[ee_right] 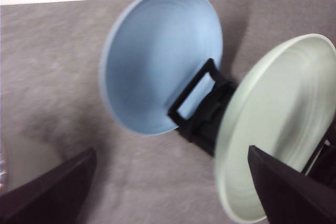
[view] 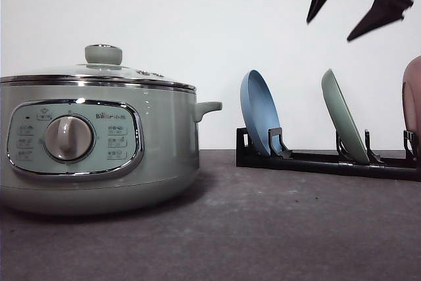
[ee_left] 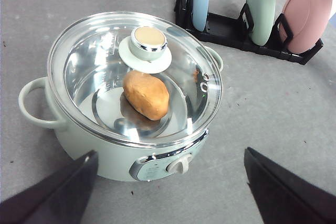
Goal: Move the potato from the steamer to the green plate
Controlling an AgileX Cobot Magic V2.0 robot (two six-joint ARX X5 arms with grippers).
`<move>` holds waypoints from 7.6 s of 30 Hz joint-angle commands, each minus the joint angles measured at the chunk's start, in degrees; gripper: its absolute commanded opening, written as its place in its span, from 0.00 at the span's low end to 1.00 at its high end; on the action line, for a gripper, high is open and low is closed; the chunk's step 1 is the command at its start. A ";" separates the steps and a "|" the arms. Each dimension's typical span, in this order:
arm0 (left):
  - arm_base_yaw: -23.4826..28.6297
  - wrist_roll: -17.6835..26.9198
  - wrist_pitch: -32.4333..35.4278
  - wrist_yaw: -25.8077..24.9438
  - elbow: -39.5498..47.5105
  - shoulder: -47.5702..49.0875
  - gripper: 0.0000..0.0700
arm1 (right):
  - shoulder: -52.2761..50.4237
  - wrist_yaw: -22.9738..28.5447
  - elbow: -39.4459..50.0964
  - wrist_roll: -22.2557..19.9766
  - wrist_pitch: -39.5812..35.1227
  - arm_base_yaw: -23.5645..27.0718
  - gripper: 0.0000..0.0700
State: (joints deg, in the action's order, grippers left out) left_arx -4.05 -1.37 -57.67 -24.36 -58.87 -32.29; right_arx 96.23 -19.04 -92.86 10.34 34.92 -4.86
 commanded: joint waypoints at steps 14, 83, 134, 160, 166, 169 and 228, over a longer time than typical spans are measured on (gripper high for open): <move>-0.20 0.68 0.39 -0.24 -1.36 -0.26 0.81 | 8.80 2.82 -1.46 1.04 -5.92 -0.20 0.62; -0.20 0.70 0.50 -0.24 -1.36 -0.26 0.81 | -21.04 24.95 0.39 -15.58 34.04 -32.81 0.00; -0.20 0.70 0.44 -0.24 -1.36 -0.26 0.81 | -4.19 31.17 33.09 -4.94 19.10 -60.63 0.48; -0.20 0.65 0.61 -0.24 -1.36 -0.33 0.81 | -29.59 15.93 18.86 -8.17 13.29 -46.05 0.48; -0.20 0.66 0.61 -0.24 -1.36 -0.33 0.81 | -33.08 -1.99 18.21 -8.10 11.72 -38.63 0.48; -0.20 0.66 0.59 -0.24 -1.36 -0.33 0.81 | -33.33 -5.42 18.22 -8.13 12.64 -36.71 0.48; -17.46 5.46 3.45 17.94 -30.75 -58.39 0.79 | -33.34 -4.91 18.23 -8.19 13.98 -36.13 0.48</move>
State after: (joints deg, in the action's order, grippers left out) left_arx -21.01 3.55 -54.43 -6.33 -88.25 -89.83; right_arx 62.39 -23.97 -73.82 2.79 49.09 -40.53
